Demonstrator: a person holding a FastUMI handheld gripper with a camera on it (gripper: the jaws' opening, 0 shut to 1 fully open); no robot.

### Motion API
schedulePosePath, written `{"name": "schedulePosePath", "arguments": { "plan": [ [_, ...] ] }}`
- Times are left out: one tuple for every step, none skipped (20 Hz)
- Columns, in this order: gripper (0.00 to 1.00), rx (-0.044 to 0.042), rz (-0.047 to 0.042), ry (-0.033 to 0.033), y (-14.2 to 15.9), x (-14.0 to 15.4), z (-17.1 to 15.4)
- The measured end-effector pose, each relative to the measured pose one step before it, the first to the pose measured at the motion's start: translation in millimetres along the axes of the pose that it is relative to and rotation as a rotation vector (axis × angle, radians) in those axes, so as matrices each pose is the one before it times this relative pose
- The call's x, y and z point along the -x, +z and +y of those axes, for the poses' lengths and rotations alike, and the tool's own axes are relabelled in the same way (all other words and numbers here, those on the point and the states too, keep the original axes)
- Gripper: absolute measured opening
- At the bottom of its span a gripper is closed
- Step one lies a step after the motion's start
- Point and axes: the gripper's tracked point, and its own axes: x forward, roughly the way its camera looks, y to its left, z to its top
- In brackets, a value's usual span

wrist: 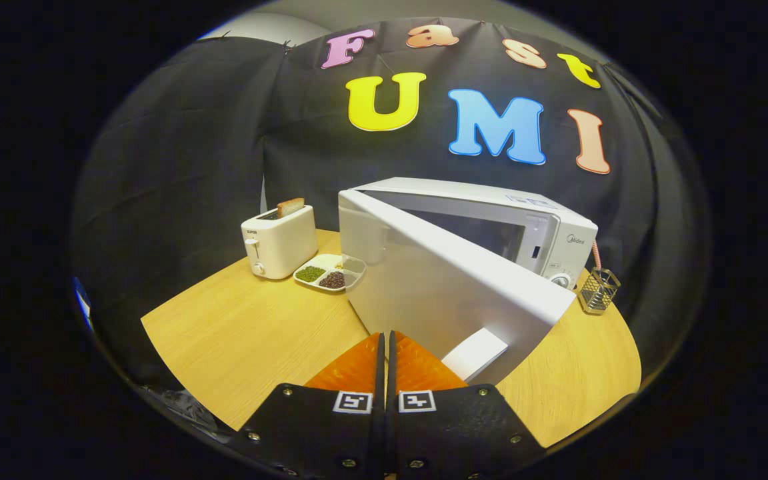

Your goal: Open the microwave, put the food inside, and close the microwave door.

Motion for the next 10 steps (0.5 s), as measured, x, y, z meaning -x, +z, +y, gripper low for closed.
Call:
{"name": "schedulePosePath", "arguments": {
  "plan": [
    [0.00,-0.00150,-0.00069,-0.01051,1.13,-2.26,-6.60],
    [0.01,-0.00283,-0.00116,-0.00857,1.89,-2.78,-6.38],
    [0.00,-0.00269,-0.00129,-0.00769,1.62,-3.07,-5.88],
    [0.00,-0.00053,-0.00011,-0.00810,0.54,-3.61,-5.35],
    [0.00,0.00079,-0.00182,-0.00786,1.73,-3.33,-5.22],
    [0.00,0.00112,0.00071,-0.00704,0.25,-3.85,-5.19],
    [0.01,-0.00045,0.00103,-0.00561,1.72,-3.58,-4.95],
    [0.01,-0.00208,0.00071,-0.00633,0.76,-3.84,-4.97],
    [0.01,-0.00224,0.00112,-0.00582,0.85,-3.75,-5.00],
    [0.01,-0.00375,0.00117,-0.00568,1.28,-3.97,-4.80]
  ]
}}
